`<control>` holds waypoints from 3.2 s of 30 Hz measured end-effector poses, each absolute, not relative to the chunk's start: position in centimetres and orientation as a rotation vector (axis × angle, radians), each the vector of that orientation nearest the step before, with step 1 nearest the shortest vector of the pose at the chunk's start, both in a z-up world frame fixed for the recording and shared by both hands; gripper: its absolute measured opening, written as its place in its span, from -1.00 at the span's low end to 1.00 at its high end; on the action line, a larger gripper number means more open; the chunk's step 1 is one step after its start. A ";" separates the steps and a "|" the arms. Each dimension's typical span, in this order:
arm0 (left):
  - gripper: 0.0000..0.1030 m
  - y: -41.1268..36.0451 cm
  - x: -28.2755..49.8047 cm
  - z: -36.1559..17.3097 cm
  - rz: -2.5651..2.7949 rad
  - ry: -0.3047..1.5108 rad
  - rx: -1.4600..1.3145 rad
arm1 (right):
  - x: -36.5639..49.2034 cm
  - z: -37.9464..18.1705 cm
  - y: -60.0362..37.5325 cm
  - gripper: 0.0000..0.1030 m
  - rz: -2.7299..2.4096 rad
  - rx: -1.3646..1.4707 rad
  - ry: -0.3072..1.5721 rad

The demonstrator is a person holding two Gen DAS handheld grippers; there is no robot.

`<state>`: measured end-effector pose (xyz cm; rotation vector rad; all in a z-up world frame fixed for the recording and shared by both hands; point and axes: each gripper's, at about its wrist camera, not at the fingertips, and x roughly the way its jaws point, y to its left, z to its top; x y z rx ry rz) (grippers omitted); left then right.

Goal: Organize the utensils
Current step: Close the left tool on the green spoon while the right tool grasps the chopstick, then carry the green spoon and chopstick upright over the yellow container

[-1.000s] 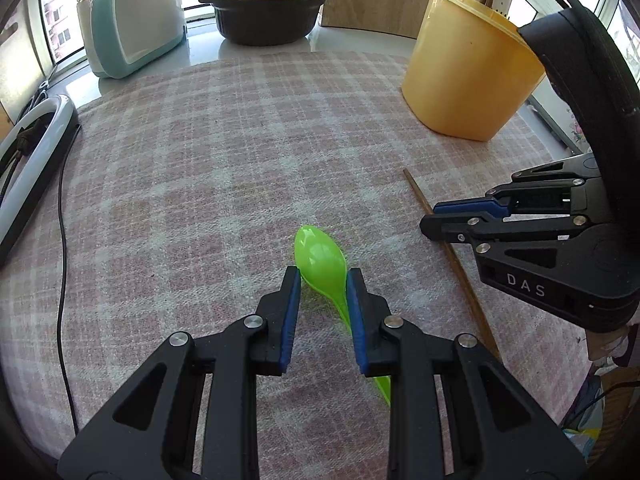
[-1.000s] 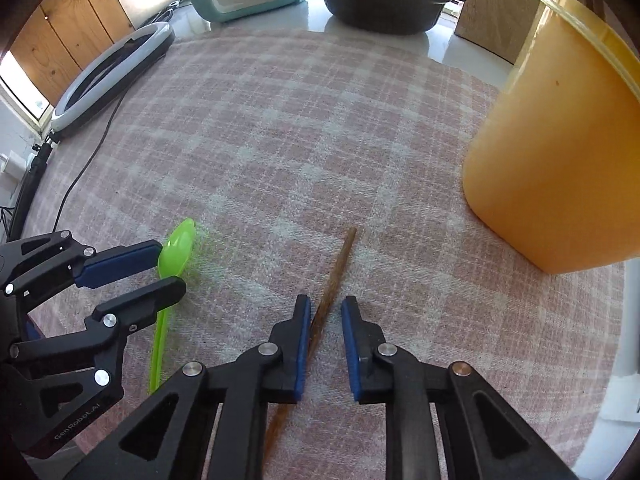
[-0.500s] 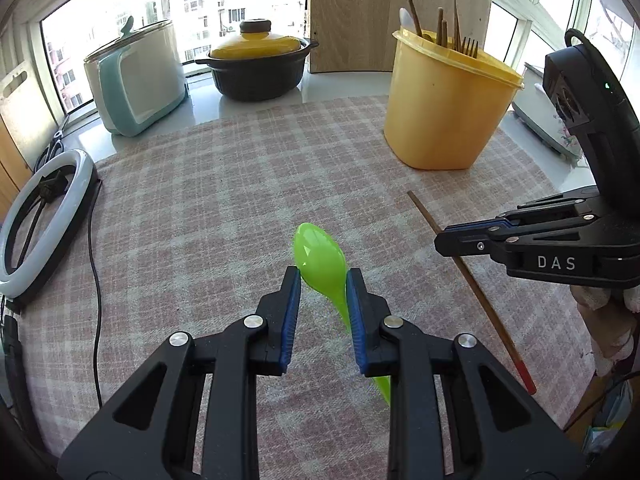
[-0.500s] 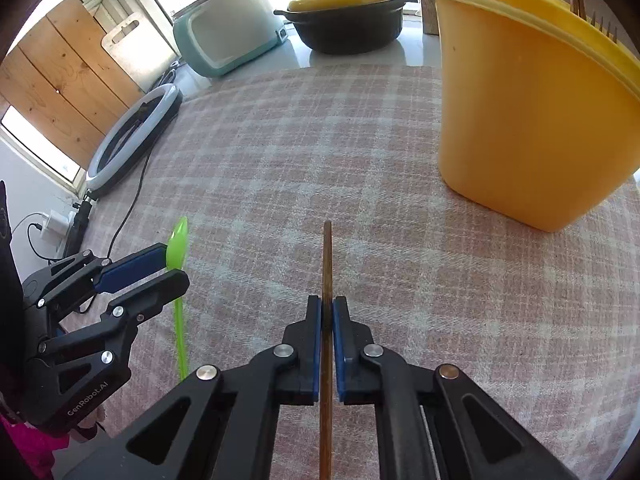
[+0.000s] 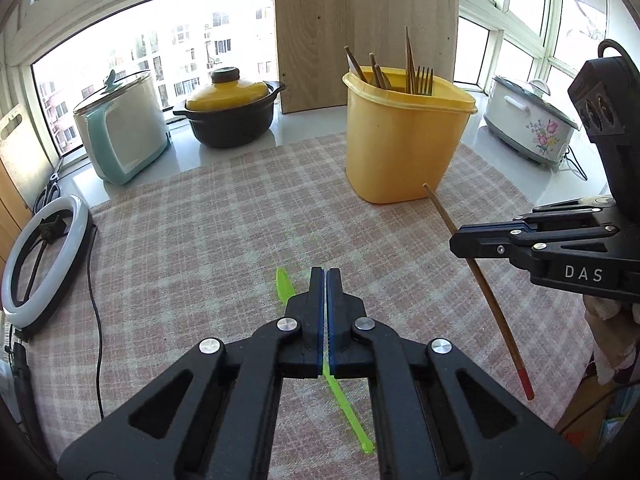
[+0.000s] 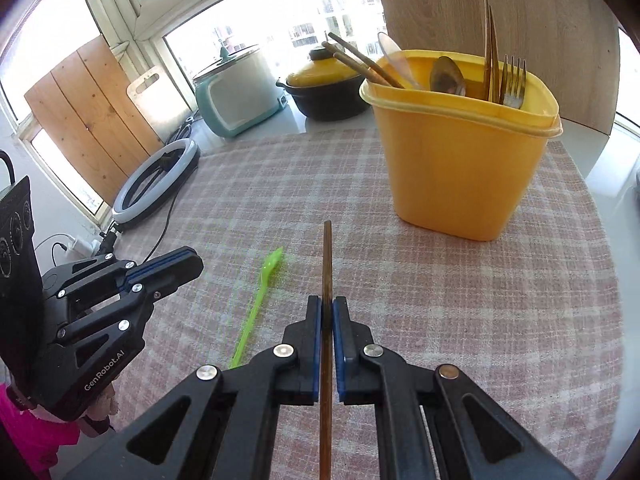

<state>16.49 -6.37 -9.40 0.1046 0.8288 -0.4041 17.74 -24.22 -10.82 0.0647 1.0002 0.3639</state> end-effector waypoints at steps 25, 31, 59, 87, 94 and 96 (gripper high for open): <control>-0.78 -5.1 22.8 -16.6 -0.367 1.174 -0.013 | 17.6 -11.2 -24.8 -0.94 0.355 0.067 1.010; -0.96 -3.9 22.0 -15.9 -0.370 1.133 -0.058 | 17.6 -10.9 -25.0 -0.94 0.352 0.080 0.996; -0.97 -7.4 21.4 1.4 -0.452 0.574 -0.127 | 16.9 0.9 -29.1 -0.94 0.313 0.134 0.692; -0.97 -12.6 26.5 3.5 -0.466 0.506 -0.129 | 20.6 5.6 -32.4 -0.94 0.242 0.160 0.569; -0.97 -14.8 28.8 4.2 -0.438 0.471 -0.113 | 23.2 7.7 -33.0 -0.94 0.202 0.170 0.505; -0.97 -15.3 29.6 4.0 -0.422 0.470 -0.118 | 24.1 8.0 -33.2 -0.94 0.186 0.174 0.496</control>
